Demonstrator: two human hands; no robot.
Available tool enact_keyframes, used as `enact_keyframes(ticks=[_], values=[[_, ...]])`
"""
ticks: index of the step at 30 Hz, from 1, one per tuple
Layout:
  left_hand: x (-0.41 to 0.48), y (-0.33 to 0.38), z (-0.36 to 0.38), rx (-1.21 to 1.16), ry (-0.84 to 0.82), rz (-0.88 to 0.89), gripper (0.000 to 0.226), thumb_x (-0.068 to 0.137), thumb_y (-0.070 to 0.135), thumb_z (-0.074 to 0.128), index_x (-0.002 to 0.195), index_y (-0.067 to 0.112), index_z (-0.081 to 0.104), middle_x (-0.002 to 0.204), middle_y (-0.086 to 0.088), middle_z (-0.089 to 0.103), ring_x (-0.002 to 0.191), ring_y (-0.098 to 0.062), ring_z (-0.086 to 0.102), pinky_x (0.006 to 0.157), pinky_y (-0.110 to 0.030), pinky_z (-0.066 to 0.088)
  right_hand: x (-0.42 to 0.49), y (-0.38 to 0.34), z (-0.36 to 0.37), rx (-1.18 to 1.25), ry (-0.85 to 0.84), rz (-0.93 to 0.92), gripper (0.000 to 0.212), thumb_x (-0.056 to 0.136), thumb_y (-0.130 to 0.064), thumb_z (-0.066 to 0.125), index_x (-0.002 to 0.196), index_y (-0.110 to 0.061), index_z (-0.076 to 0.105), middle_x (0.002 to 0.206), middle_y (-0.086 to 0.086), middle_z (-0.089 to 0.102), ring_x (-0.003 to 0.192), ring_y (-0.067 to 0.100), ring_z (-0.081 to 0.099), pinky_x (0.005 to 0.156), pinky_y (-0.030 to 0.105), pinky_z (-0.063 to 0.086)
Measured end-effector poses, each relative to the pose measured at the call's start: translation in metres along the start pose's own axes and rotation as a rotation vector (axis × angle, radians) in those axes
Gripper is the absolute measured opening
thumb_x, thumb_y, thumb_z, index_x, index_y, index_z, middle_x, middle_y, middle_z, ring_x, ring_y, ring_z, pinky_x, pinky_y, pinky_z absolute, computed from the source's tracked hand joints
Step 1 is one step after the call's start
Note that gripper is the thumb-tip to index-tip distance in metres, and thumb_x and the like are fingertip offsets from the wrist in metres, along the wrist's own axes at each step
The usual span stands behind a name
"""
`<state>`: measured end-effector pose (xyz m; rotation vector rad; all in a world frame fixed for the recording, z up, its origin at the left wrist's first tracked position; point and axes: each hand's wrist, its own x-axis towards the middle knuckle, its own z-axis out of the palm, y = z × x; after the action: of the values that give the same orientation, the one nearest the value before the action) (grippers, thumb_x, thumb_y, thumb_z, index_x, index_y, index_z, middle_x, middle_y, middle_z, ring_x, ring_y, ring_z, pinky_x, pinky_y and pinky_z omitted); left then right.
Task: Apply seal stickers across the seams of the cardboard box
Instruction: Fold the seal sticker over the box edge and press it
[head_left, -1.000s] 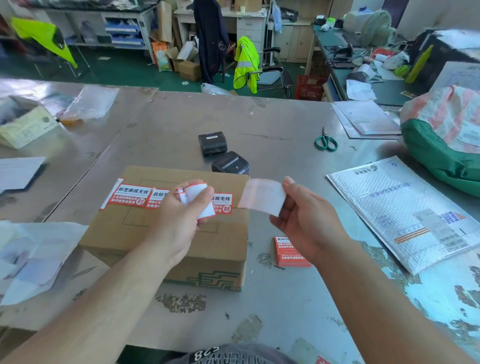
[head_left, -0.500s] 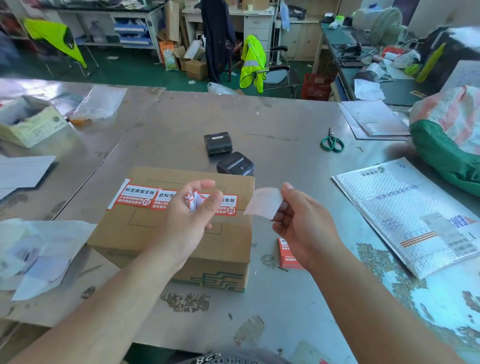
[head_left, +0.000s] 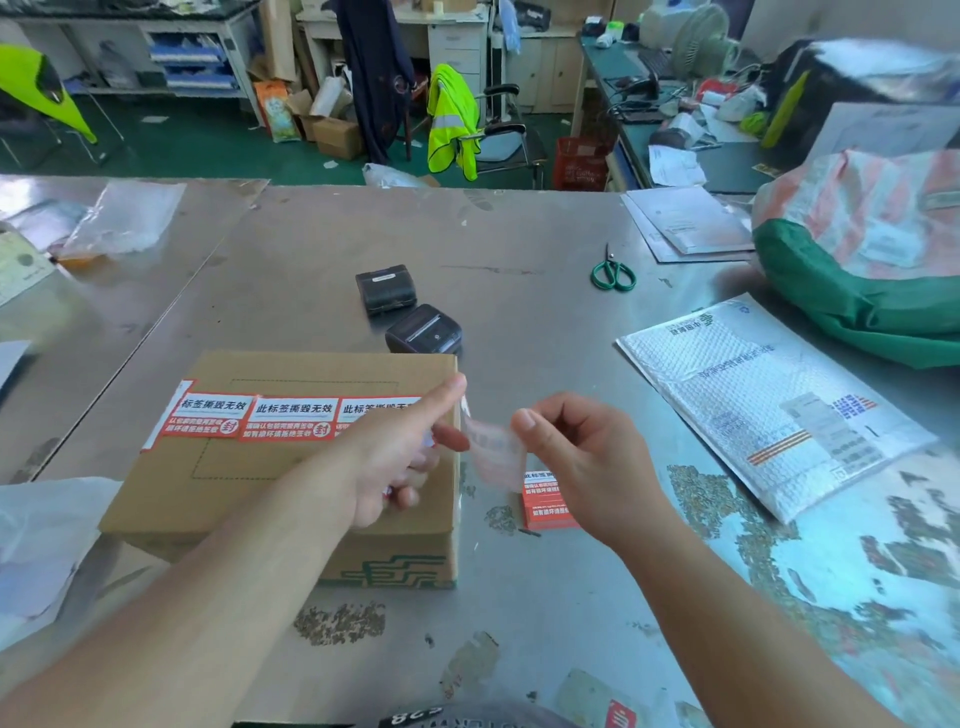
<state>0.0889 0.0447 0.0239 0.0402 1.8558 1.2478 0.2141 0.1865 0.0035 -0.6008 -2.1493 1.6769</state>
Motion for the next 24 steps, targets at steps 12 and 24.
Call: enact_keyframes(ticks=[12, 24], values=[[0.019, 0.0, -0.007, 0.011, 0.155, 0.222, 0.02, 0.089, 0.031, 0.066, 0.073, 0.022, 0.059, 0.043, 0.012, 0.037, 0.04, -0.009, 0.031, 0.046, -0.023, 0.03, 0.001, 0.004, 0.002, -0.018, -0.104, -0.069, 0.023, 0.072, -0.05, 0.075, 0.073, -0.028, 0.069, 0.063, -0.013, 0.06, 0.054, 0.011, 0.047, 0.049, 0.02, 0.04], [0.012, 0.007, -0.024, 0.007, 0.178, 0.349, 0.022, 0.092, 0.03, 0.064, 0.074, 0.018, 0.061, 0.041, 0.014, 0.035, 0.038, -0.005, 0.034, 0.048, -0.025, 0.033, 0.026, 0.014, 0.017, -0.148, -0.083, 0.135, 0.02, 0.095, -0.043, 0.062, 0.085, -0.027, 0.071, 0.089, 0.015, 0.072, 0.079, 0.033, 0.066, 0.065, 0.032, 0.049]])
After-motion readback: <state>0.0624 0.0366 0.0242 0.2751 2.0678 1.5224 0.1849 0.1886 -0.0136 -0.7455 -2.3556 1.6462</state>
